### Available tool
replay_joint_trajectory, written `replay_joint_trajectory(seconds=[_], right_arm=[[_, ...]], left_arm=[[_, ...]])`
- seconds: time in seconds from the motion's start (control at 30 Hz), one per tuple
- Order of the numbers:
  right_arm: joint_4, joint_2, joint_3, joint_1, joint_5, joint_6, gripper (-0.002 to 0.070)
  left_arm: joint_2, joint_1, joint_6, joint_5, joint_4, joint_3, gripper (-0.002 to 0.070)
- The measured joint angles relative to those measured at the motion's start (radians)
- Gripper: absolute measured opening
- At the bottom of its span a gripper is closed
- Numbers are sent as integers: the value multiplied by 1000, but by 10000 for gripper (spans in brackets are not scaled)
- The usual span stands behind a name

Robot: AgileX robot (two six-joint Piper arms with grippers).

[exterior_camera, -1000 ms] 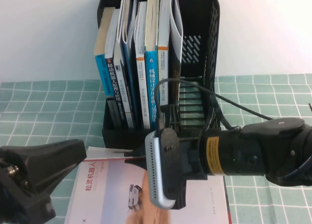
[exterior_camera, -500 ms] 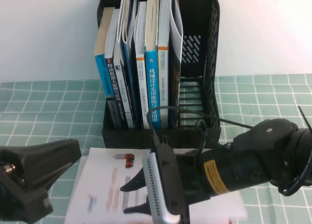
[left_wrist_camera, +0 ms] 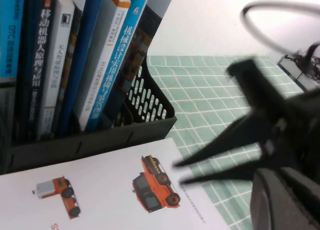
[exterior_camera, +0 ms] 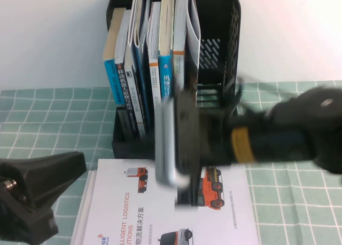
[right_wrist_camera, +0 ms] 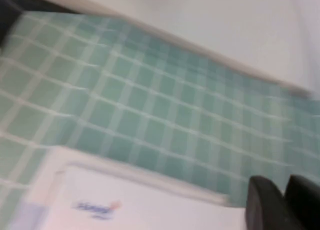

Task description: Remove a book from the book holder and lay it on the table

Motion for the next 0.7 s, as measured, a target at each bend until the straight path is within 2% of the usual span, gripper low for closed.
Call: replay_joint_trajectory(seconds=[0.1, 0.23, 0.33, 0.4, 0.47, 0.57, 0.7], right_arm=[[0, -81, -51, 0, 257, -25, 24], [59, -170, -68, 0, 711, -131, 4], [339, -215, -96, 0, 1088, -413, 0], [573, -241, -129, -20, 1344, -661, 0], [769, -267, -145, -51, 1535, -816, -1], [1005, -334, -127, -101, 1660, -954, -1], [1171, -522, 5, -114, 1627, -980, -1]], left_arm=[[0, 0, 1, 0, 63, 0, -3], [0, 0, -74, 0, 206, 0, -3], [0, 0, -178, 10, 347, 0, -3], [0, 0, -266, 28, 458, 0, -3], [0, 0, -347, 50, 560, 0, -3], [0, 0, -465, 92, 694, 0, -3], [0, 0, -536, 106, 772, 5, -3]])
